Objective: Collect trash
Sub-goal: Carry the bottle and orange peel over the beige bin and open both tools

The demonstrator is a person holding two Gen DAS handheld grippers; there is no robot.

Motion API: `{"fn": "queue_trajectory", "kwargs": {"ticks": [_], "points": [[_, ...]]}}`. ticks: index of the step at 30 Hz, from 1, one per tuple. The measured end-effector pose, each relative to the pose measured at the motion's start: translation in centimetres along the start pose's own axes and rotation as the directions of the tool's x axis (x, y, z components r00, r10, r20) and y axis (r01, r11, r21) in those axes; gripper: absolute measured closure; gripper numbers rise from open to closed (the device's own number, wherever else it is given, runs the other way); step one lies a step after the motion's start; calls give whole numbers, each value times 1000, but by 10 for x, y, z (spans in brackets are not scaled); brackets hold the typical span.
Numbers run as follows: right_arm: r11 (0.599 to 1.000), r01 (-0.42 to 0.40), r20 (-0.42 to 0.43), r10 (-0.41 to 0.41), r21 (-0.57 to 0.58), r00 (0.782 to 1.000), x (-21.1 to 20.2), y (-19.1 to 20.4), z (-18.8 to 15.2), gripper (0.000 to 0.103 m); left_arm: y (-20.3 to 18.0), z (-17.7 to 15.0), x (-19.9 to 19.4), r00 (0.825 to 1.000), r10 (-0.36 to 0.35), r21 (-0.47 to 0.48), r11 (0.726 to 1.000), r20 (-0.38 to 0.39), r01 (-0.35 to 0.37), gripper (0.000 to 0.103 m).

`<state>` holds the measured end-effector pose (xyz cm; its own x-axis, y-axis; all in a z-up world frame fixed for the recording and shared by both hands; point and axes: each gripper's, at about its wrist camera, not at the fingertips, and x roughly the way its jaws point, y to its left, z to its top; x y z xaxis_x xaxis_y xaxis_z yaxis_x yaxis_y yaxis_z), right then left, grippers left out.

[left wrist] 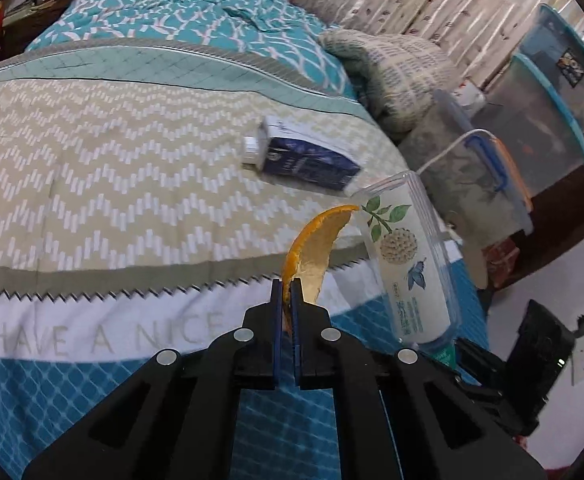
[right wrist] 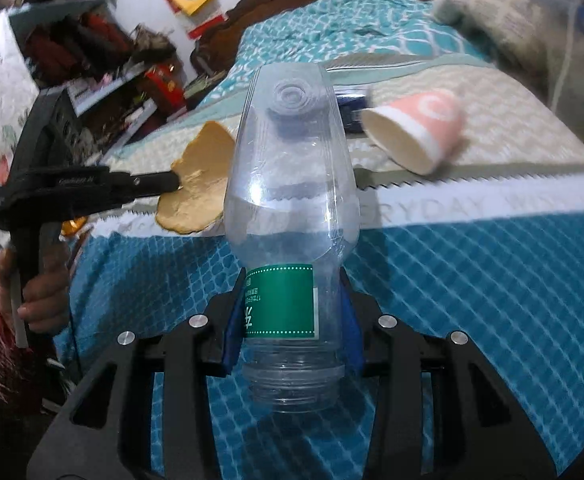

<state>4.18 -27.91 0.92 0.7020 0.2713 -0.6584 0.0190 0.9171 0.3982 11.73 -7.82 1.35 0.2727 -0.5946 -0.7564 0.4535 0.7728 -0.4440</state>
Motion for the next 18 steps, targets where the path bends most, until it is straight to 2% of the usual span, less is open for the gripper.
{"fn": "queue_trajectory", "kwargs": {"ticks": [4, 7, 12, 15, 18], "points": [[999, -18, 23, 17, 30, 1000, -14, -9, -7, 60, -20, -7, -2, 1000, -21, 37, 999, -10, 22, 100], [999, -20, 48, 18, 45, 999, -25, -14, -13, 60, -37, -13, -1, 997, -65, 51, 996, -37, 67, 100], [988, -21, 83, 8, 155, 996, -40, -49, -21, 60, -68, -11, 20, 992, -83, 91, 992, -90, 91, 100], [964, -36, 131, 1, 264, 991, -58, -84, -25, 60, -99, -2, 40, 987, -102, 138, 983, -122, 118, 100], [914, -59, 198, -24, 403, 980, -82, -129, -32, 60, -137, 10, 69, 976, -141, 170, 971, -165, 169, 100]]}}
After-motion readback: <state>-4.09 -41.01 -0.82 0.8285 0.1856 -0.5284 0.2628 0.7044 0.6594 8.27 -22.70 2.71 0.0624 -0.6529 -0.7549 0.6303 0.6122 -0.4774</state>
